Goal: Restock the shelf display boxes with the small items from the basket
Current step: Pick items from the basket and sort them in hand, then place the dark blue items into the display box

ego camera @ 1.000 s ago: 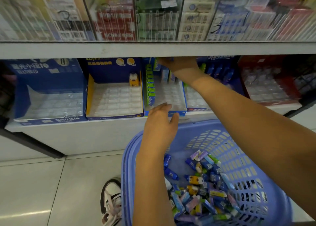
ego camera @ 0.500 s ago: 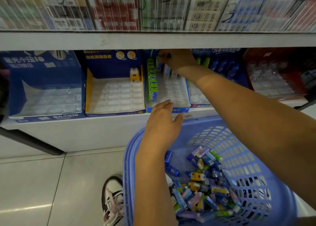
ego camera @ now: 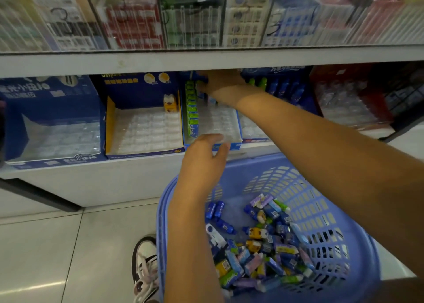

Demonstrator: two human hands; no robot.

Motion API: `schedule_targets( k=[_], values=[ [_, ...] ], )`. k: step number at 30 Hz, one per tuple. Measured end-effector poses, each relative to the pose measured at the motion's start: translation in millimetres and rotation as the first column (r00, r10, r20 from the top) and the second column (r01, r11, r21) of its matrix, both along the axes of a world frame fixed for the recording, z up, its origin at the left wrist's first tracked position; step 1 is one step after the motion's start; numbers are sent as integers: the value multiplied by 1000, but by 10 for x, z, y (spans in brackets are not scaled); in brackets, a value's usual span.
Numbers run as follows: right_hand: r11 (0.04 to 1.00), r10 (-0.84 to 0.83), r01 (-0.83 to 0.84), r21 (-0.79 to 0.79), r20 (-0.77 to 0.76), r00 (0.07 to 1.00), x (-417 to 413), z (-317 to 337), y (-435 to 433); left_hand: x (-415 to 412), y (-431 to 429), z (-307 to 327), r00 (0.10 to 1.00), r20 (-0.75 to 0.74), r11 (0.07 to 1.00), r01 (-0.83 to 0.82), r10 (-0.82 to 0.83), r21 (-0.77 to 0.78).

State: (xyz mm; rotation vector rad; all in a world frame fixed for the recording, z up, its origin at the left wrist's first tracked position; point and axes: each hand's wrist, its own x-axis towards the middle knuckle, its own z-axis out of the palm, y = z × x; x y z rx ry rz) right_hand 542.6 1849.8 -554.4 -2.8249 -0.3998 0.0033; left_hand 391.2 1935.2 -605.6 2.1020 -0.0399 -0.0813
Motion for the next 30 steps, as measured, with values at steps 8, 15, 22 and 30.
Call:
schedule_targets(
  k=[8, 15, 22, 30],
  values=[
    [993, -17, 52, 108, -306, 952, -1256, -340, -1210, -9, -246, -454, 960, -215, 968, 212, -180, 133],
    [975, -171, -4, -222, -762, 625, -1765, -1767, -1723, -466, -582, -1446, 651, -700, 701, 644, -294, 306],
    [988, -135, 54, -144, -651, 747, -1770, -2409, -1628, -708, -480, -2099, 725, -621, 675, 619, -297, 400],
    [907, -181, -89, -412, -571, 801, -1677, -2875, -1388, -570, -592, -2435, 785, -591, 580, 572, -184, 580]
  ],
)
